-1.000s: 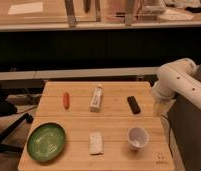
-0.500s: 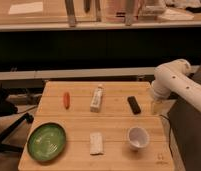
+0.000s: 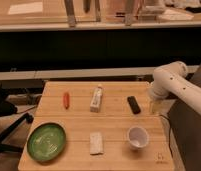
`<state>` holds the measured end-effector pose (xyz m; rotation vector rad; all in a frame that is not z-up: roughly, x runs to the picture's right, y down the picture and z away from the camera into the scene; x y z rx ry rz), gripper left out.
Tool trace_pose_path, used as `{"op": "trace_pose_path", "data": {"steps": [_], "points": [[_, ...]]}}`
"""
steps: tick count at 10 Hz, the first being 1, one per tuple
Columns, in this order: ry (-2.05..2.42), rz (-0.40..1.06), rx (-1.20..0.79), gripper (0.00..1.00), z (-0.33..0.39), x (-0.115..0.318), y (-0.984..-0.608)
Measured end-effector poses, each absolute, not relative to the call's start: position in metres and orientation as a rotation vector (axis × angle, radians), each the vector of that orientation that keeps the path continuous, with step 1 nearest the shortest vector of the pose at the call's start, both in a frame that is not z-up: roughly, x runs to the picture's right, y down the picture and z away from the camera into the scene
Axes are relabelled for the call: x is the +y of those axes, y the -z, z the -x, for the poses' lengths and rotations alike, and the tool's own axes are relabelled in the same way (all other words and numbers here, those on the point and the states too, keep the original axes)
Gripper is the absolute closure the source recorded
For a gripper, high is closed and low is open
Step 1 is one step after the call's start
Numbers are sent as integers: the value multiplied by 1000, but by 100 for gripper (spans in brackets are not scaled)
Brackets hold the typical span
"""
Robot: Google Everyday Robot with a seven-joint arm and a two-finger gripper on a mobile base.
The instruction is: Push the eraser across the table
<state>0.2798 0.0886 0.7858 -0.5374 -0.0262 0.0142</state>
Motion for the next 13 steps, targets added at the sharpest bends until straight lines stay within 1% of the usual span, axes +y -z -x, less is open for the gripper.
{"op": "trace_pose_path", "data": {"steps": [5, 13], "points": [[-12, 536, -42, 20, -280, 96, -802], [-9, 533, -62, 20, -281, 105, -816]]}}
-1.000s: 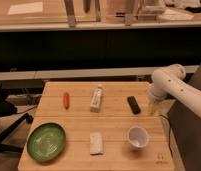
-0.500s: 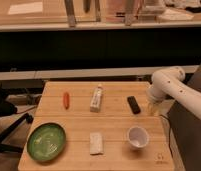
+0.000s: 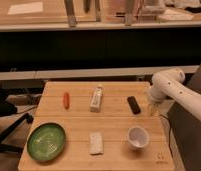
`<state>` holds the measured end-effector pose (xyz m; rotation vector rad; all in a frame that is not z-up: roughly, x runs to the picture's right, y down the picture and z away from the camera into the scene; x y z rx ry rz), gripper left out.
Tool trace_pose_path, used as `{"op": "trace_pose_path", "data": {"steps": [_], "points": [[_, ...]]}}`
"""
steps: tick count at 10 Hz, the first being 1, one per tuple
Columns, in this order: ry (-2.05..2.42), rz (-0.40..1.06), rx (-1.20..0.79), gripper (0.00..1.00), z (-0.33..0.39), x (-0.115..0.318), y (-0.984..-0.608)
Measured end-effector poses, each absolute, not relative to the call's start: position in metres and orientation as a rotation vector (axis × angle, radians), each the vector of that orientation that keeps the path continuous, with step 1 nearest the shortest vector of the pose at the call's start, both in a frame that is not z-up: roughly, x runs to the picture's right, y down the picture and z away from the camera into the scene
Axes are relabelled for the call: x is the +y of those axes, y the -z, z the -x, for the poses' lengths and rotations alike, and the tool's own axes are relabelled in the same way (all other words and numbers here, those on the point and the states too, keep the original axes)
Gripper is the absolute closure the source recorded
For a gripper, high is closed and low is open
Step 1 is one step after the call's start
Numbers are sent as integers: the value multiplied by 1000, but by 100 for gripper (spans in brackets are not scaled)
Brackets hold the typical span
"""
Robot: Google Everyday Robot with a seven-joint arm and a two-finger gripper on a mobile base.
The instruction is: Push the eraser across the table
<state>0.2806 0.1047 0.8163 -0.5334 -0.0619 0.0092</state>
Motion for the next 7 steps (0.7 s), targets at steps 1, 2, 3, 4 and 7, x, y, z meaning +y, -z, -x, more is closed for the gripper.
{"op": "trace_pose_path", "data": {"steps": [1, 2, 3, 4, 7], "points": [[-9, 533, -64, 20, -281, 106, -818], [-8, 533, -67, 20, -281, 107, -820], [-8, 533, -70, 20, -282, 108, -821], [-8, 533, -72, 20, -282, 110, -823], [-6, 533, -80, 20, -282, 113, -828]]}}
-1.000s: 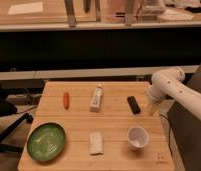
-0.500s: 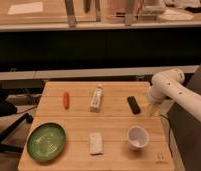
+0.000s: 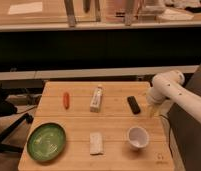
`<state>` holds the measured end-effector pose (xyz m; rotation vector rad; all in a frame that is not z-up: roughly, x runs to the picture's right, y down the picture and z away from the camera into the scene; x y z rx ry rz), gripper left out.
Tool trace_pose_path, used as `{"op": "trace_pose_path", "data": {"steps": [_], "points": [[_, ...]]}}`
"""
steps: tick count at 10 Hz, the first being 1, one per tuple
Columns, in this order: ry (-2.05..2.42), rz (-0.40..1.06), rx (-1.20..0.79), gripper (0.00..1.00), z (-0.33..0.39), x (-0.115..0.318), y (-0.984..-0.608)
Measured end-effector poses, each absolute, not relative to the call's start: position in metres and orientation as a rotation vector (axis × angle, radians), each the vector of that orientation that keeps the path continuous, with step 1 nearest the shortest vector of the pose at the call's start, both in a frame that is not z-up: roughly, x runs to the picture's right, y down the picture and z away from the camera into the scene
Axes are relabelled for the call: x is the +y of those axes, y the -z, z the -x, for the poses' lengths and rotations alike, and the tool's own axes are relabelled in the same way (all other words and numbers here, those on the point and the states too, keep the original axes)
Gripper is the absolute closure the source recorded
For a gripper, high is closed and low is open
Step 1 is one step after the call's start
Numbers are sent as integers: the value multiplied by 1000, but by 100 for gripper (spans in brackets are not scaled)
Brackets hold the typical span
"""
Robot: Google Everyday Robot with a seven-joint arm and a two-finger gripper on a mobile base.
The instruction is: Push the eraser across the table
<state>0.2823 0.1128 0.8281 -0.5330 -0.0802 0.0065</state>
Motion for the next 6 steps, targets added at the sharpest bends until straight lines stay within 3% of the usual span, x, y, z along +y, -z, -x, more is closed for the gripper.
{"op": "trace_pose_path", "data": {"steps": [4, 6], "points": [[-3, 535, -88, 22, -282, 116, -833], [1, 536, -92, 36, -280, 117, -836]]}}
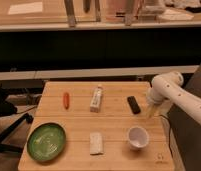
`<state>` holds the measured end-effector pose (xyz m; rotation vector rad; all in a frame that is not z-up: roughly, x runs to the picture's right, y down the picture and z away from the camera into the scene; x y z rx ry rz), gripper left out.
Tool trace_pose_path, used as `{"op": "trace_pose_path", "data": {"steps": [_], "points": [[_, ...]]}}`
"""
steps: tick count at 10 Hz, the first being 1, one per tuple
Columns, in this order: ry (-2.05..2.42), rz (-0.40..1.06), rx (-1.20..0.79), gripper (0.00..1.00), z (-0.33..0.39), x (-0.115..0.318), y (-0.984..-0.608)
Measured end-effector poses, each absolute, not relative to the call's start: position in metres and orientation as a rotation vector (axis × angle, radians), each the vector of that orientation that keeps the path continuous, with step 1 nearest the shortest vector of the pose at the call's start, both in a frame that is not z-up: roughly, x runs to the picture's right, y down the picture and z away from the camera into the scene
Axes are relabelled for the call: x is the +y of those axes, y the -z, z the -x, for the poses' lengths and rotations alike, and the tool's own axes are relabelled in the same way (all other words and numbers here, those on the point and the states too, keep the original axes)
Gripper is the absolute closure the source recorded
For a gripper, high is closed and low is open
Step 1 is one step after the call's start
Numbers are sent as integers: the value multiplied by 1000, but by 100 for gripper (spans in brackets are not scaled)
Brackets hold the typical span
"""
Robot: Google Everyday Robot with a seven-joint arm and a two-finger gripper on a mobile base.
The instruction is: Push the eraser across the table
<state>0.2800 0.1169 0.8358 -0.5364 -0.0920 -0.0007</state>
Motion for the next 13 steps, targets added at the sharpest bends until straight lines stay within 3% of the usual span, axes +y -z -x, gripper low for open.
{"op": "trace_pose_path", "data": {"steps": [3, 8, 13], "points": [[4, 539, -98, 50, -279, 119, -840], [18, 552, -105, 96, -264, 130, -859], [60, 567, -120, 100, -237, 141, -877]]}}
